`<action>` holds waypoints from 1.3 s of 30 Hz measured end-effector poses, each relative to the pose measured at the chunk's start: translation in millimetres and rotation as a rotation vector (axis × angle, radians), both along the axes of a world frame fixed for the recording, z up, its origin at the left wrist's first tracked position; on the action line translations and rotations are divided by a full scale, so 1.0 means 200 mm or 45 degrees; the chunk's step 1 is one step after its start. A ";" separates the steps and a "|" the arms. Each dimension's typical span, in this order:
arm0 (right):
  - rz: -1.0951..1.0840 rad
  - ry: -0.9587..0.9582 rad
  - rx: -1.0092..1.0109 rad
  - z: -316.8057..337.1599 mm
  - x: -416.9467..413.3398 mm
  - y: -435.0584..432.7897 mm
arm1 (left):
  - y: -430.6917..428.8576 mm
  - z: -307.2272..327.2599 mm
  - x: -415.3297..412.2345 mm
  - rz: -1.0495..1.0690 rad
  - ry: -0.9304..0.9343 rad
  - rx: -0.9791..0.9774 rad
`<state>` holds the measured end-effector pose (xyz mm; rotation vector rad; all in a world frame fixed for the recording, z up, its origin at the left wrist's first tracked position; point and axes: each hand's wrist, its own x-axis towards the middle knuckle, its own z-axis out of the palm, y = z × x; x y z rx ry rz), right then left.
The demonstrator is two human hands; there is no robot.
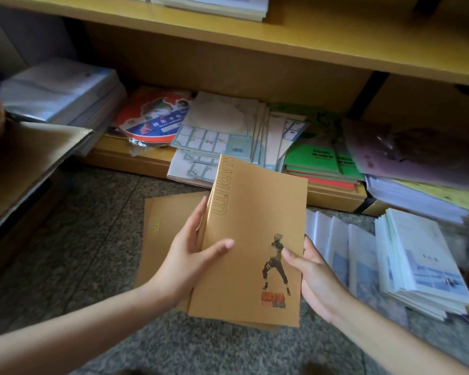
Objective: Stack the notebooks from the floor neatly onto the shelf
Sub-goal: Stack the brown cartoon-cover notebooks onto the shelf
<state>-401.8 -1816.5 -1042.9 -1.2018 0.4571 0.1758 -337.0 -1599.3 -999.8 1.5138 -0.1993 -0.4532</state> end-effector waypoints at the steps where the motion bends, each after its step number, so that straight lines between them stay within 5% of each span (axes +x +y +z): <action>1: -0.015 0.005 0.000 0.00 0.00 0.00 | 0.00 0.00 0.00 -0.017 -0.027 0.009; 11: -0.094 0.066 0.047 0.03 0.00 0.03 | -0.03 0.03 -0.02 -0.071 -0.132 -0.013; 21: -0.050 0.065 0.023 0.04 -0.04 -0.01 | -0.03 0.03 0.04 -0.024 -0.227 0.251; 28: 0.112 -0.242 -0.430 0.26 0.03 0.00 | 0.01 0.20 0.09 -0.004 -0.282 0.119; 39: 0.181 -0.670 -0.408 0.73 0.30 -0.06 | -0.05 0.62 0.38 0.170 -0.525 -0.240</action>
